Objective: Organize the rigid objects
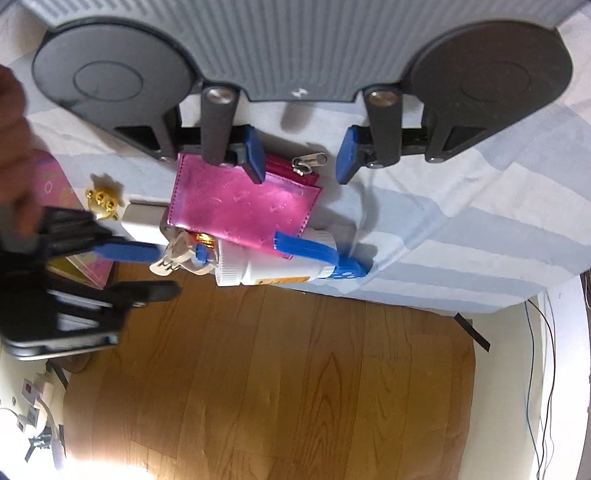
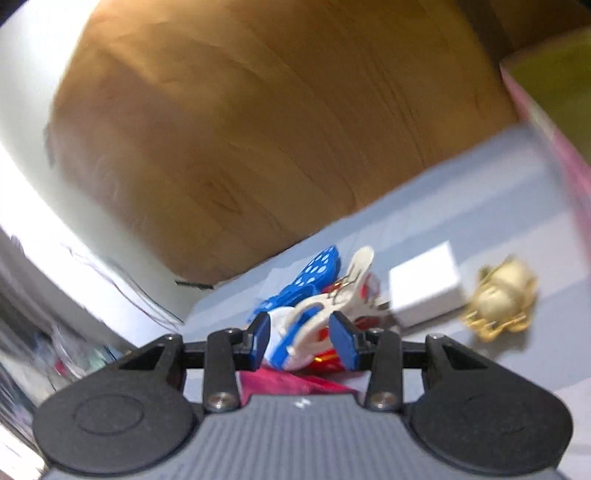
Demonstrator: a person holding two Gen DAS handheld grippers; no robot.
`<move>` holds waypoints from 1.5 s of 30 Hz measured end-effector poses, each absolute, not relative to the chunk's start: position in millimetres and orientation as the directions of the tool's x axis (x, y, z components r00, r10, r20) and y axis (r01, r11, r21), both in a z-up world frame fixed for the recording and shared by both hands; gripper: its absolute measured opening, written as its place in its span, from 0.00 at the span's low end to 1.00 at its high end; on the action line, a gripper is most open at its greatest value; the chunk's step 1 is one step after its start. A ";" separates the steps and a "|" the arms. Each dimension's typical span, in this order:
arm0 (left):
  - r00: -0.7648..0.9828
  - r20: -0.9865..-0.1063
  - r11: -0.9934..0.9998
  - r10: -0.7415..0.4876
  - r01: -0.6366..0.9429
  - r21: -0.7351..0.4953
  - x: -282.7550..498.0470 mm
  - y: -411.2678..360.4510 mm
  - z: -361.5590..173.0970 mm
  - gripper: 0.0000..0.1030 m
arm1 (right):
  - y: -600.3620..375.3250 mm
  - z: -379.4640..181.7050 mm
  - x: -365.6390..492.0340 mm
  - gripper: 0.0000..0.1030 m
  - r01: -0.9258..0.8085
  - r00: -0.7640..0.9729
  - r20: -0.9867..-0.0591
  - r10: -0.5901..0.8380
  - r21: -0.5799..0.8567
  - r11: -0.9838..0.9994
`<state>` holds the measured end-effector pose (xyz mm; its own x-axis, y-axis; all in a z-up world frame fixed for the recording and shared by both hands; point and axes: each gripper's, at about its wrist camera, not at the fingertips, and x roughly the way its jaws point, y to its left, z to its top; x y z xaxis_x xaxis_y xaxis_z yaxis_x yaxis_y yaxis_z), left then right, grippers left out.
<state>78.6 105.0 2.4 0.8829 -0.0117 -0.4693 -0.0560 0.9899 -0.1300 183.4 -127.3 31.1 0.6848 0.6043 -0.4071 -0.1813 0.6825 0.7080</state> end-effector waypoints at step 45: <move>0.798 -0.496 0.936 -0.343 0.245 -0.254 47.7 39.4 8.0 0.49 | -239.3 -18.4 2.3 0.42 -0.290 0.732 -0.441 0.519 0.487 0.824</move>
<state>47.7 39.4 8.0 0.7975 -0.3432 -0.4961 0.2449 0.9358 -0.2536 2.3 -239.3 -18.4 0.7325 0.5189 -0.4407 -0.2902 0.8236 0.4874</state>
